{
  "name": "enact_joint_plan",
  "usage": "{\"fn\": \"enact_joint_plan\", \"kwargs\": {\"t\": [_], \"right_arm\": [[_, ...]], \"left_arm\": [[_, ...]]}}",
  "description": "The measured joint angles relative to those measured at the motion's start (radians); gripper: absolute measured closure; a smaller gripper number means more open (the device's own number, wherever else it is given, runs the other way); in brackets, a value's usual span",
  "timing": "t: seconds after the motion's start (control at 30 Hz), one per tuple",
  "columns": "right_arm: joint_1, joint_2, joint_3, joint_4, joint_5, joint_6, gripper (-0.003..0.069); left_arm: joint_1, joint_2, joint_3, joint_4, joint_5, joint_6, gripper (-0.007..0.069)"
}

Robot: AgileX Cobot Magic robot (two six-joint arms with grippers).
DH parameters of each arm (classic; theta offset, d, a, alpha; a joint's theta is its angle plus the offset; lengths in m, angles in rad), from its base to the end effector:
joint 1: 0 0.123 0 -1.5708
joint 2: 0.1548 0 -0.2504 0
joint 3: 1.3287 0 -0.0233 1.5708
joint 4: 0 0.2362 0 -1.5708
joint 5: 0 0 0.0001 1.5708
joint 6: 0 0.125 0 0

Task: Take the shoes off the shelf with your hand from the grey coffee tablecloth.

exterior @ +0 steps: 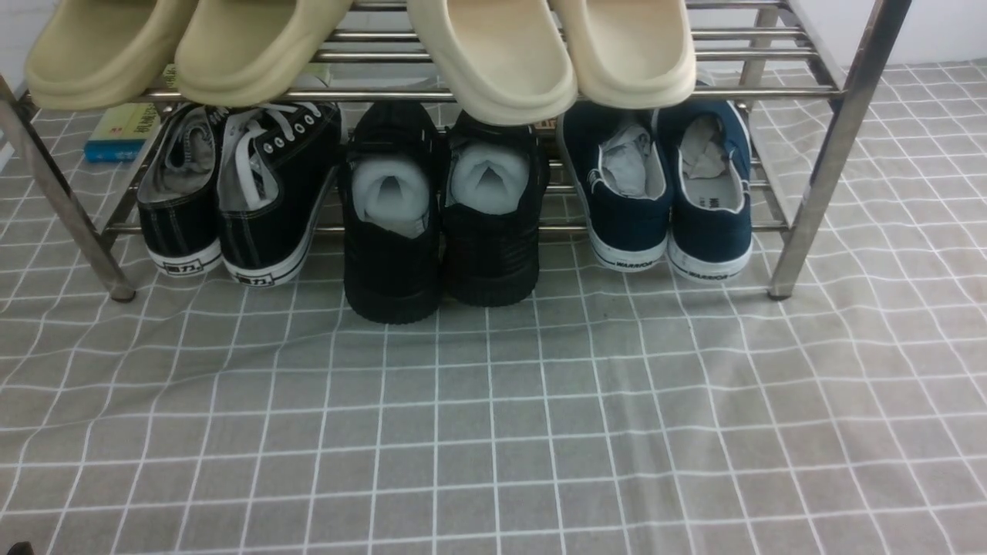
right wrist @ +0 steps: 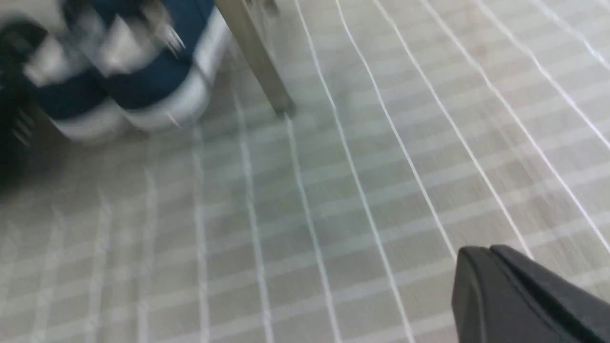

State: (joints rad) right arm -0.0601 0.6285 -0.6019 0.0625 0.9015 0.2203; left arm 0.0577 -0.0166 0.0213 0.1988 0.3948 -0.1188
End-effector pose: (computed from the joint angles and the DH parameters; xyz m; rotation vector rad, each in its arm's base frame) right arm 0.1403 -0.0023 0.2442 0.3614 2.3876 0.1507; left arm 0.1036 0.0155 0.1627 -0.0455 1.8775 0.1557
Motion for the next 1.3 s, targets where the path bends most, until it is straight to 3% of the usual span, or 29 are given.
{"fn": "enact_joint_plan", "kwargs": {"t": [0.13,0.2,0.33,0.53,0.57,0.73,0.93,1.3], "right_arm": [[0.018,0.25,-0.083,0.112,0.098,-0.196,0.0643],[0.079,0.394,-0.152,0.269,0.082,-0.346,0.061],[0.202,0.582,-0.29,0.35,0.023,-0.432,0.0522],[0.38,0.818,-0.566,0.262,0.014,-0.34,0.037],[0.431,0.893,-0.643,0.201,0.029,-0.295,0.0321],[0.528,1.068,-0.881,0.02,0.084,-0.193,0.0206],[0.57,1.167,-1.02,-0.045,0.045,-0.22,0.0173],[0.575,1.277,-1.059,-0.063,-0.146,-0.285,0.0168]], "left_arm": [[0.0,0.0,0.0,0.0,0.0,0.0,0.0383],[0.0,0.0,0.0,0.0,0.0,0.0,0.0383],[0.0,0.0,0.0,0.0,0.0,0.0,0.0383],[0.0,0.0,0.0,0.0,0.0,0.0,0.0383],[0.0,0.0,0.0,0.0,0.0,0.0,0.0383],[0.0,0.0,0.0,0.0,0.0,0.0,0.0383],[0.0,0.0,0.0,0.0,0.0,0.0,0.0383],[0.0,0.0,0.0,0.0,0.0,0.0,0.0383]]}}
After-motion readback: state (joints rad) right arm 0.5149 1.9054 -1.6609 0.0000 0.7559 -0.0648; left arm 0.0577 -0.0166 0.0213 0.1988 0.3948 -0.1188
